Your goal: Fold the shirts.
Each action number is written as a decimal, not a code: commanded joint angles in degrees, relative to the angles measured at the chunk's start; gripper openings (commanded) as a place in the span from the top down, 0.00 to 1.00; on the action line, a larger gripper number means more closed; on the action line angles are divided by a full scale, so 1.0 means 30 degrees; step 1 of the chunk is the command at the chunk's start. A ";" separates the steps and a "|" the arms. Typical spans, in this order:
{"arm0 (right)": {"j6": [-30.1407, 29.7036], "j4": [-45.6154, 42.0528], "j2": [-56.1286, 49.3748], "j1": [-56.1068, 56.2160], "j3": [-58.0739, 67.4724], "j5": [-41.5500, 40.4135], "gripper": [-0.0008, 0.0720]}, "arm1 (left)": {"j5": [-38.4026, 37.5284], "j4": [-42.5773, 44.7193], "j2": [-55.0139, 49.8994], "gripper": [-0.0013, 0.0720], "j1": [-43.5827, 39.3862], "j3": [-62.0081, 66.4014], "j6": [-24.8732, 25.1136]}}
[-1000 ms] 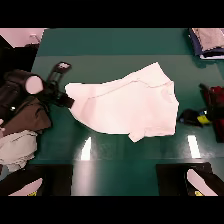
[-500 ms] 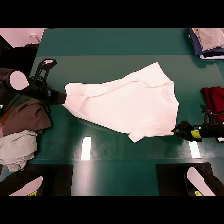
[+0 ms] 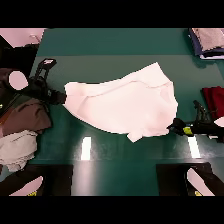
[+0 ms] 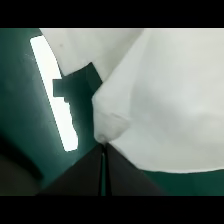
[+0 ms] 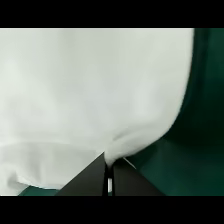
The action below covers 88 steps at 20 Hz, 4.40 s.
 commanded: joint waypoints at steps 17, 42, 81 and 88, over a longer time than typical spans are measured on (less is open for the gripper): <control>0.2011 -0.3701 0.3067 0.0852 2.6483 -0.0248 0.97 | 0.1494 -0.0175 0.4313 0.95 0.3723 1.9912 -0.0867; 0.3242 -0.6885 -1.5110 0.3876 2.6979 0.1107 0.97 | 0.7898 -0.2987 -0.8218 0.95 0.3723 0.8750 -0.0335; -0.0525 -0.2317 -0.6397 0.0933 1.1948 0.5880 0.40 | -0.0561 -0.7482 -0.2572 0.24 0.8794 -0.6105 0.5523; -0.0525 -0.2310 -0.5136 0.0933 1.1788 0.5748 0.40 | 0.0721 -0.8109 -0.2565 0.24 0.8794 -0.8058 0.5690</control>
